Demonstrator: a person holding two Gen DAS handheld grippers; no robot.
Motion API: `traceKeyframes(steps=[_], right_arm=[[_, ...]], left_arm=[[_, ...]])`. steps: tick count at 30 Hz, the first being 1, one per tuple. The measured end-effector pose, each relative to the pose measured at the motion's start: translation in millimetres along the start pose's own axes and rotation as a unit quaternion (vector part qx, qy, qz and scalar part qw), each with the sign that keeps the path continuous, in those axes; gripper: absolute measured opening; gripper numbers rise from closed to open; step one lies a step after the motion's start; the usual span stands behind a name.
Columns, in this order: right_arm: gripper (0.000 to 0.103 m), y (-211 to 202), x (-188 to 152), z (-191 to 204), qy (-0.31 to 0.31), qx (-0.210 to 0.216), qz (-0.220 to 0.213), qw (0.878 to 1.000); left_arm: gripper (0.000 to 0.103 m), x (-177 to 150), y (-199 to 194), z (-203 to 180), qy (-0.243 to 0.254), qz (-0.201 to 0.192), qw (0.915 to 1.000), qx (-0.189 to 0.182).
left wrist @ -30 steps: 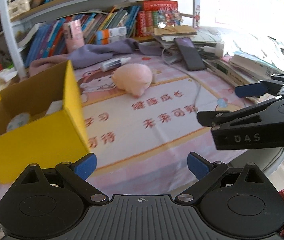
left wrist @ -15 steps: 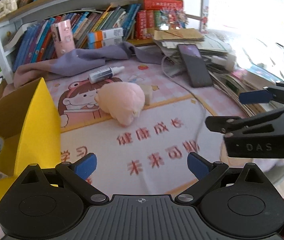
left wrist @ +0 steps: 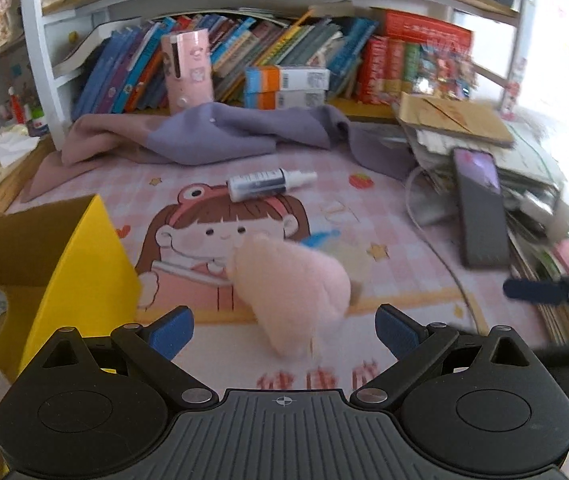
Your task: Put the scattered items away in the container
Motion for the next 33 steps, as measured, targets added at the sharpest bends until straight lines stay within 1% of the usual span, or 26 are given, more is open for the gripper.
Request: traceKeyframes(steps=[4,8,10,12,14,15,16,17,18,21,23,25,27,30,33], right_arm=[[0.067,24.5,5.6,-6.8,-0.008,0.023,0.016,1.000],[0.064,45.7,11.8,-6.8,-0.030,0.039,0.023,0.999],[0.063,55.3,15.4,-5.7,-0.034,0.044,0.024,0.998],[0.063,64.3,19.4,-4.4,-0.036,0.051,0.026,0.998],[0.062,71.7,22.7,-2.5,-0.041,0.059,0.025,0.997],[0.062,75.6,24.4,-1.4,-0.045,0.061,0.024,0.997],[0.061,79.3,26.4,-0.6,-0.049,0.064,0.024,0.997],[0.060,82.6,27.9,0.2,-0.052,0.067,0.024,0.996],[0.060,85.6,29.1,1.3,-0.055,0.072,0.025,0.996],[0.059,94.9,33.4,4.1,-0.062,0.080,0.025,0.995],[0.059,101.9,36.4,5.2,-0.069,0.082,0.024,0.994],[0.058,109.0,39.3,5.7,-0.074,0.084,0.026,0.993],[0.058,116.3,41.8,6.9,-0.085,0.085,0.029,0.992],[0.058,125.1,45.3,7.6,-0.099,0.089,0.031,0.991],[0.057,131.1,46.9,8.9,-0.113,0.099,0.033,0.988]], left_arm=[[0.099,12.1,22.2,-7.5,-0.026,0.014,0.9995,0.010],[0.099,18.6,51.2,-14.2,-0.040,0.037,0.9981,0.027],[0.099,17.7,64.6,-16.5,-0.037,0.050,0.9975,0.034],[0.099,15.1,74.5,-18.7,-0.018,0.060,0.9972,0.040],[0.098,13.0,78.5,-17.5,-0.008,0.066,0.9972,0.034],[0.096,12.0,77.9,-14.8,-0.007,0.067,0.9973,0.027],[0.092,11.6,76.2,-11.0,-0.009,0.069,0.9974,0.022],[0.085,11.5,74.1,-6.1,-0.013,0.072,0.9972,0.017],[0.081,10.9,71.8,-0.1,-0.015,0.078,0.9967,0.014],[0.082,9.8,67.2,13.1,-0.006,0.083,0.9963,0.022],[0.083,10.4,67.0,15.7,-0.002,0.086,0.9961,0.019],[0.084,12.8,70.4,14.7,-0.008,0.088,0.9960,0.016],[0.090,15.7,74.9,14.1,-0.019,0.088,0.9958,0.021],[0.090,19.9,82.3,11.0,-0.028,0.090,0.9953,0.021],[0.090,22.7,90.5,7.8,-0.026,0.097,0.9948,0.021]])
Point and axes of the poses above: each gripper's, at about its wrist camera, not at the fingertips, and y roughly the way its jaws point, z to its left, x to its top, the point moved 2 cm from there along y, roughly the way its jaws point, and after that the axes turned 5 degrees about x, right-handed, at the moved point
